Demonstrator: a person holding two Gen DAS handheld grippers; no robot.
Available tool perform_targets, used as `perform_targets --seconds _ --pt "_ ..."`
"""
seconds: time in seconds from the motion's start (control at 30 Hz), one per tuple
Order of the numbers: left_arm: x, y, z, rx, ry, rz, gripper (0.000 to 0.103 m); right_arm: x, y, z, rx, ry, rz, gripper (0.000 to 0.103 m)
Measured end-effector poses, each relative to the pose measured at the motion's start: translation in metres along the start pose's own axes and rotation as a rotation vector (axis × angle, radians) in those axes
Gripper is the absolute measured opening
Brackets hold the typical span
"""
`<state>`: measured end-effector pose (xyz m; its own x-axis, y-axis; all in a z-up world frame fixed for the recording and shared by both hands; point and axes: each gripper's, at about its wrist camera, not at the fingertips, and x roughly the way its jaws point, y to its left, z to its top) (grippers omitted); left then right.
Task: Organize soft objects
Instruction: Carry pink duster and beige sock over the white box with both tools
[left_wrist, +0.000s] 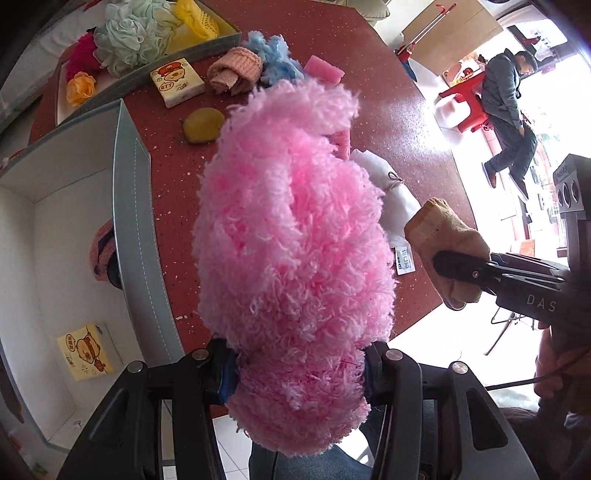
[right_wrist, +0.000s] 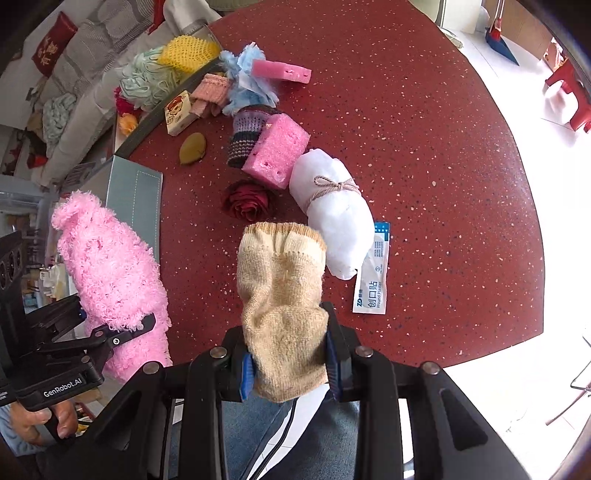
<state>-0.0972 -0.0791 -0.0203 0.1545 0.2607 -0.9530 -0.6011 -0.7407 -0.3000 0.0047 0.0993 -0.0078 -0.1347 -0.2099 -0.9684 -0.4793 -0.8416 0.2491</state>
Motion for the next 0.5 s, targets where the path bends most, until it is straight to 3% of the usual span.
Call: perform_targets --seconds 0.23,0.5 --pt "-0.032 0.035 -0.023 -0.066 -0.068 -0.011 0.051 -0.003 0.023 0.007 -0.048 -0.013 -0.014 0.033" --pt "-0.040 0.059 -0.035 -0.122 -0.119 -0.008 0.051 -0.003 0.055 0.011 -0.130 -0.013 -0.027 0.033"
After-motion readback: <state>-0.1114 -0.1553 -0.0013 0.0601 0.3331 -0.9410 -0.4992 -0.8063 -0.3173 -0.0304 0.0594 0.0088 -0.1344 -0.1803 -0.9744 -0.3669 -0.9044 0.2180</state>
